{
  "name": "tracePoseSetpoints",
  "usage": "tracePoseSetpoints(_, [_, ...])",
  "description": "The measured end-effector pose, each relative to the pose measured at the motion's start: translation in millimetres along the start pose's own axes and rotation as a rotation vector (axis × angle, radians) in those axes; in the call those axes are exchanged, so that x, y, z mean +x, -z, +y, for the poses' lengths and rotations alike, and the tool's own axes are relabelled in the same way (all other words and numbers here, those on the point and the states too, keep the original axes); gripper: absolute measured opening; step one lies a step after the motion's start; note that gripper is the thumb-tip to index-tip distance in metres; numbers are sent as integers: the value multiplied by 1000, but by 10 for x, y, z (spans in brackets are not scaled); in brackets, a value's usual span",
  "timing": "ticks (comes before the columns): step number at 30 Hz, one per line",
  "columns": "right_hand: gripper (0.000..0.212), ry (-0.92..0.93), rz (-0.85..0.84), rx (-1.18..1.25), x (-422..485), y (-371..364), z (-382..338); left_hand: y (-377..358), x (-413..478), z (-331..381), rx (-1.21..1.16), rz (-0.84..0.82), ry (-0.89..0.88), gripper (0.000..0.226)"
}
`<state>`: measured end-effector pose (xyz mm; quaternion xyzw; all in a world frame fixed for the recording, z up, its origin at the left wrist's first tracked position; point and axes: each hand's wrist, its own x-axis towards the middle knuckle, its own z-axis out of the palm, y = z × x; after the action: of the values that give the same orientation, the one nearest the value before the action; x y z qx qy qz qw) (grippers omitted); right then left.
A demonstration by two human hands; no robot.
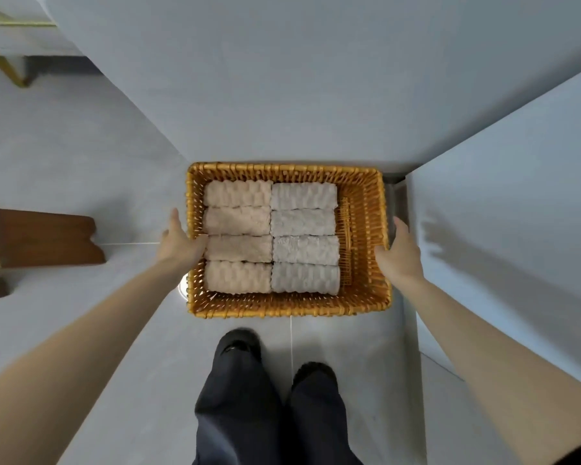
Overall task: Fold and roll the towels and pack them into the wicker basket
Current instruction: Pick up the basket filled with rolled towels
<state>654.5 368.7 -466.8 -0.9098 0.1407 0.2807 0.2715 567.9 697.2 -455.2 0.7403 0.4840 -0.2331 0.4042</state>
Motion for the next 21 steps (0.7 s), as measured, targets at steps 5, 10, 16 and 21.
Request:
tracePoseSetpoints(5, [55, 44, 57, 104, 396, -367, 131, -312, 502, -192, -25, 29, -34, 76])
tracePoseSetpoints(10, [50, 39, 176, 56, 451, -450, 160, -397, 639, -319, 161, 194, -112, 67])
tracePoseSetpoints(16, [42, 52, 236, -10, 129, -152, 37, -163, 286, -196, 202, 197, -113, 61])
tracePoseSetpoints(21, [40, 85, 267, -68, -430, 509, -300, 380, -453, 73, 199, 185, -132, 60])
